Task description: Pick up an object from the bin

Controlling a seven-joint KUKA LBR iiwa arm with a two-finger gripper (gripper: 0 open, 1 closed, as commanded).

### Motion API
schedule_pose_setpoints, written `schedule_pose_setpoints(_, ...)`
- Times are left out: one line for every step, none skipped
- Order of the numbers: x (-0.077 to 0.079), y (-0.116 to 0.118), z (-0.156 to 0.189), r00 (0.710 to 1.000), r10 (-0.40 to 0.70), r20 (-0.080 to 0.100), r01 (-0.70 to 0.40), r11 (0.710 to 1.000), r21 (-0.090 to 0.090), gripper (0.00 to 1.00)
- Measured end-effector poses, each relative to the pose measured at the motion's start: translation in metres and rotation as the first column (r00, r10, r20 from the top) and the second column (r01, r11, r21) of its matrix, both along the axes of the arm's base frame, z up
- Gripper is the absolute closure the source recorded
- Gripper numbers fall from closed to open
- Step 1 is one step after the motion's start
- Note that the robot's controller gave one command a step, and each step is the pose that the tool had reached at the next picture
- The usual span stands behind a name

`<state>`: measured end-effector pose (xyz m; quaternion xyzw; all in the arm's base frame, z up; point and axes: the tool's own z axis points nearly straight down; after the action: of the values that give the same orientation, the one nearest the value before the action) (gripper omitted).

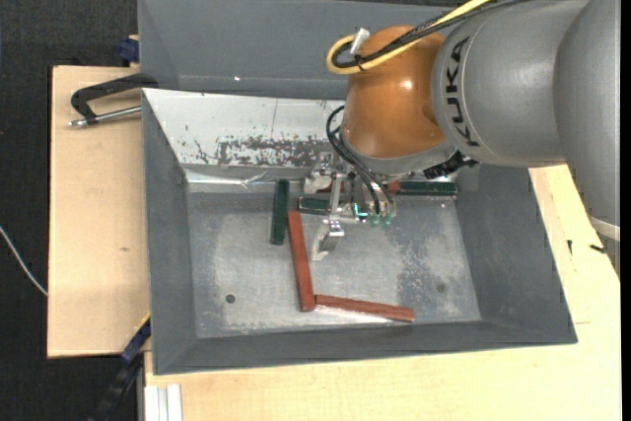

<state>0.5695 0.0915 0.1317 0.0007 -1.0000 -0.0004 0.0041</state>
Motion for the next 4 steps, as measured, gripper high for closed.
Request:
schedule_pose_setpoints(0.002, 0.0, 0.005, 1.0, -0.001, 0.008, 0.001, 1.0, 0.001, 0.0)
schedule_pose_setpoints(-0.009, 0.006, -0.02, 0.988, 0.153, 0.017, -0.153, 0.988, -0.001, 0.0)
schedule_pose_setpoints(-0.011, 0.027, -0.038, 0.91, 0.415, 0.014, -0.415, 0.91, -0.004, 0.0)
schedule_pose_setpoints(0.029, 0.026, -0.04, 0.819, 0.574, 0.023, -0.574, 0.819, 0.0, 1.0)
